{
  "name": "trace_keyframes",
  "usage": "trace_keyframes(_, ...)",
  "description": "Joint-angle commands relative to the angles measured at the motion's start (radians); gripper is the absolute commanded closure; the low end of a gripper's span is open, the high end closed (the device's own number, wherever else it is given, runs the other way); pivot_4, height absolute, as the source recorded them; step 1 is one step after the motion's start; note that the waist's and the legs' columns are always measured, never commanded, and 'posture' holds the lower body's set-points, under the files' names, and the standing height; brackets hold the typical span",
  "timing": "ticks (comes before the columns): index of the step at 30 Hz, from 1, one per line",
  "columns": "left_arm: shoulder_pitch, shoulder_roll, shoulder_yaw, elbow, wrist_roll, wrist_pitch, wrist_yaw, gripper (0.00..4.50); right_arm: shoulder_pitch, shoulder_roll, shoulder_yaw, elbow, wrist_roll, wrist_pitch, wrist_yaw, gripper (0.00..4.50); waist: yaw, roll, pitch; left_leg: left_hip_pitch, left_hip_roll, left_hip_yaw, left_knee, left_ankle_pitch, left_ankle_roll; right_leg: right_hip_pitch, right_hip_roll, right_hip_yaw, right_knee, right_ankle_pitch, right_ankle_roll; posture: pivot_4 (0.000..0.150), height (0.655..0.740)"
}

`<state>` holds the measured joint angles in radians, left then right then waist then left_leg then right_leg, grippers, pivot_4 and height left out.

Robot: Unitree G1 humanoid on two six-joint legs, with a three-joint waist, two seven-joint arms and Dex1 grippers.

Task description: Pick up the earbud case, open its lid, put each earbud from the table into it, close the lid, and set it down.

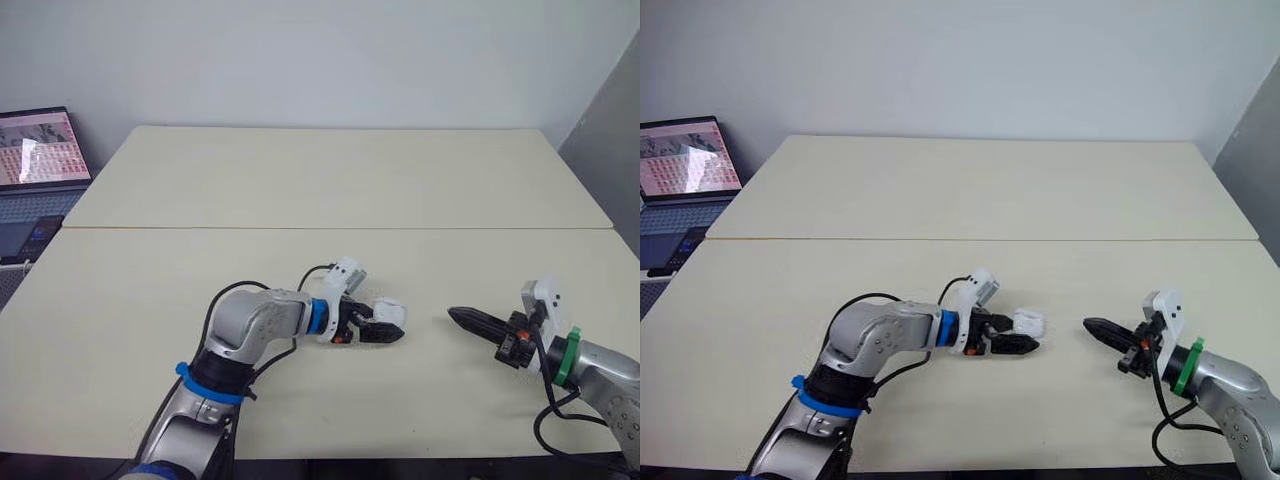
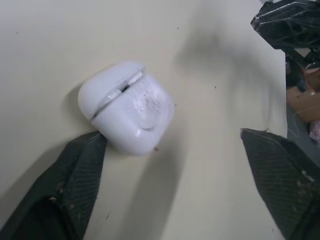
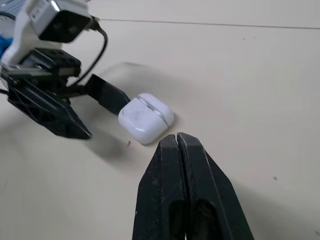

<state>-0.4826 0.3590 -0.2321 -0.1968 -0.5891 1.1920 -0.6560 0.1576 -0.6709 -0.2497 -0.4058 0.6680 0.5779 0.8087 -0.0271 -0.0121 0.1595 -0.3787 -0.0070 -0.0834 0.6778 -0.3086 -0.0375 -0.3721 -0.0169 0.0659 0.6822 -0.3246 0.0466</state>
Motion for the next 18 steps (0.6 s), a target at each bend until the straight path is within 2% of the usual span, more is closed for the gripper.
trace_keyframes(1,0.087,0.105,0.014,-0.107,0.028,-0.125,-0.061,0.01,0.026,-0.009,-0.001,0.008,-0.072,-0.112,0.038,4.5,-0.003,0.0,0.0,0.0,0.0,0.0,0.0,0.0,0.0,0.0,0.0,0.0,0.0,0.0,0.0,0.15,0.74)
trace_keyframes(3,0.15,0.157,0.003,-0.147,0.077,-0.267,-0.093,0.0,0.035,-0.007,0.001,0.023,-0.1,-0.155,0.053,4.32,-0.002,0.0,0.0,0.0,0.0,0.0,0.0,0.0,0.0,0.0,0.0,0.0,0.0,0.0,0.0,0.15,0.74)
trace_keyframes(6,0.263,0.198,0.024,-0.167,0.141,-0.486,-0.127,0.0,0.048,-0.003,0.002,0.045,-0.131,-0.212,0.078,3.56,0.002,0.0,0.0,0.0,0.0,0.0,0.0,0.0,0.0,0.0,-0.001,0.0,-0.001,0.0,0.0,0.15,0.74)
trace_keyframes(12,0.409,0.204,0.068,-0.117,0.25,-0.858,-0.164,0.0,0.096,-0.009,0.009,0.104,-0.201,-0.335,0.136,1.4,0.012,0.0,0.0,-0.001,-0.001,0.0,0.0,0.0,0.0,0.0,-0.002,0.0,-0.002,0.0,0.0,0.15,0.74)
trace_keyframes(16,0.456,0.208,0.076,-0.069,0.327,-1.017,-0.158,0.0,0.117,-0.011,0.009,0.153,-0.244,-0.424,0.167,0.02,0.021,0.0,0.0,0.0,-0.001,0.001,0.0,0.0,0.0,0.0,-0.002,0.001,-0.002,0.0,0.0,0.15,0.74)
trace_keyframes(18,0.469,0.207,0.084,-0.047,0.338,-1.054,-0.162,0.0,0.118,-0.004,0.002,0.176,-0.248,-0.448,0.169,0.02,0.021,0.0,0.0,0.0,-0.001,0.001,0.0,0.0,0.0,0.0,-0.002,0.001,-0.002,0.0,0.0,0.15,0.74)
